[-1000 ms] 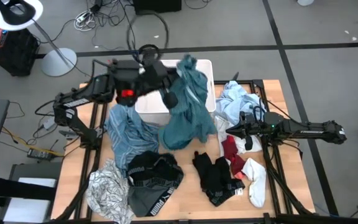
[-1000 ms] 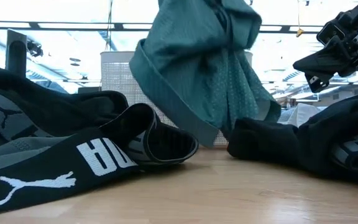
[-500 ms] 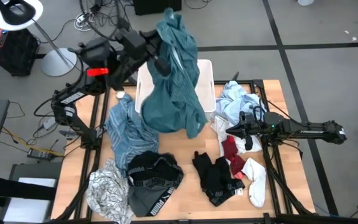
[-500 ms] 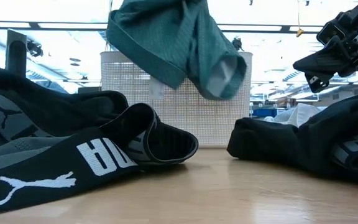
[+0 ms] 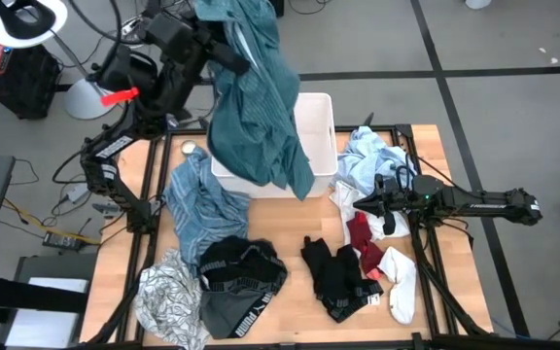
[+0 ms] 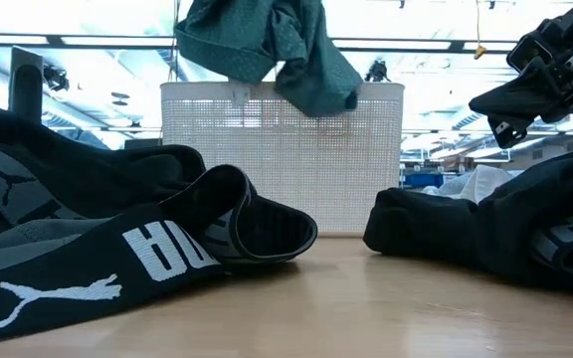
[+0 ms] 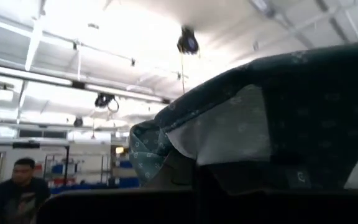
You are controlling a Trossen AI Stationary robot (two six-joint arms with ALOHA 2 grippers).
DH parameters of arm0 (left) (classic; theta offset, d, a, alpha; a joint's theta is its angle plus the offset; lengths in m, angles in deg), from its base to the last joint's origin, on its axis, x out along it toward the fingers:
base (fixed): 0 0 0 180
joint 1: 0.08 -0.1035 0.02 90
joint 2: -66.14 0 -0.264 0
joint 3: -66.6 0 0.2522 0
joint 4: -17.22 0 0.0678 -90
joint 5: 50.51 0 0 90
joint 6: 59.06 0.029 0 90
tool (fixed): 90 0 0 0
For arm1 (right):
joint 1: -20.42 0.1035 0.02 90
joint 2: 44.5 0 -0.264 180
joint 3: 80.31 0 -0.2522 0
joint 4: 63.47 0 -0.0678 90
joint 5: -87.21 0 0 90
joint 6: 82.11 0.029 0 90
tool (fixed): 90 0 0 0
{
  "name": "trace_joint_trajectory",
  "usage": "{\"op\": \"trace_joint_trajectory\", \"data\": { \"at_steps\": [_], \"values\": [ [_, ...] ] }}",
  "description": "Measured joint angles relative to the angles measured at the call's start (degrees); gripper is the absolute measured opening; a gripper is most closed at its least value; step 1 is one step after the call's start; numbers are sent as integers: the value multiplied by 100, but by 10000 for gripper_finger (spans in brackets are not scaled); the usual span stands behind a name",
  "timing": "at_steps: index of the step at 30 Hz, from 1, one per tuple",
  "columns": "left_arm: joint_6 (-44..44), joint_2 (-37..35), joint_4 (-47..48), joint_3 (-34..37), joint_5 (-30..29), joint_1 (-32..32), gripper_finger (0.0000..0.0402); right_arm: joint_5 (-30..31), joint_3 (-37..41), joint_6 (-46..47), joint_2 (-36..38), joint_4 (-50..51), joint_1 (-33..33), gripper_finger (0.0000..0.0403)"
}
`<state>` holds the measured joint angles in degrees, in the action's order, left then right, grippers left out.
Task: Sort clothes
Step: Put the green polo shirt into the laundry bin
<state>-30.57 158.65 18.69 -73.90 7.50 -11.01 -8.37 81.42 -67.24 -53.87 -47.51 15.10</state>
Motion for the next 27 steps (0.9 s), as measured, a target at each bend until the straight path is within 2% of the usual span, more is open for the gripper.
{"op": "trace_joint_trajectory", "data": {
  "at_steps": [9, 13, 16, 23, 27],
  "values": [
    [-11, 0, -896, 0, 494, -305, 5, 0, 0, 0, 0, 0, 0, 20],
    [-35, -4, -852, 0, 663, -364, 5, -2, 0, 0, 0, 0, 1, 20],
    [-39, -7, -275, 0, 672, -364, 5, -1, 0, 0, 0, 0, 0, 20],
    [-65, 0, 1812, 2, 660, -364, 5, -2, 0, 0, 0, 0, 1, 20],
    [-484, 0, 2961, 4, 652, -364, 5, 0, 0, 0, 0, 2, 2, 20]
  ]
}}
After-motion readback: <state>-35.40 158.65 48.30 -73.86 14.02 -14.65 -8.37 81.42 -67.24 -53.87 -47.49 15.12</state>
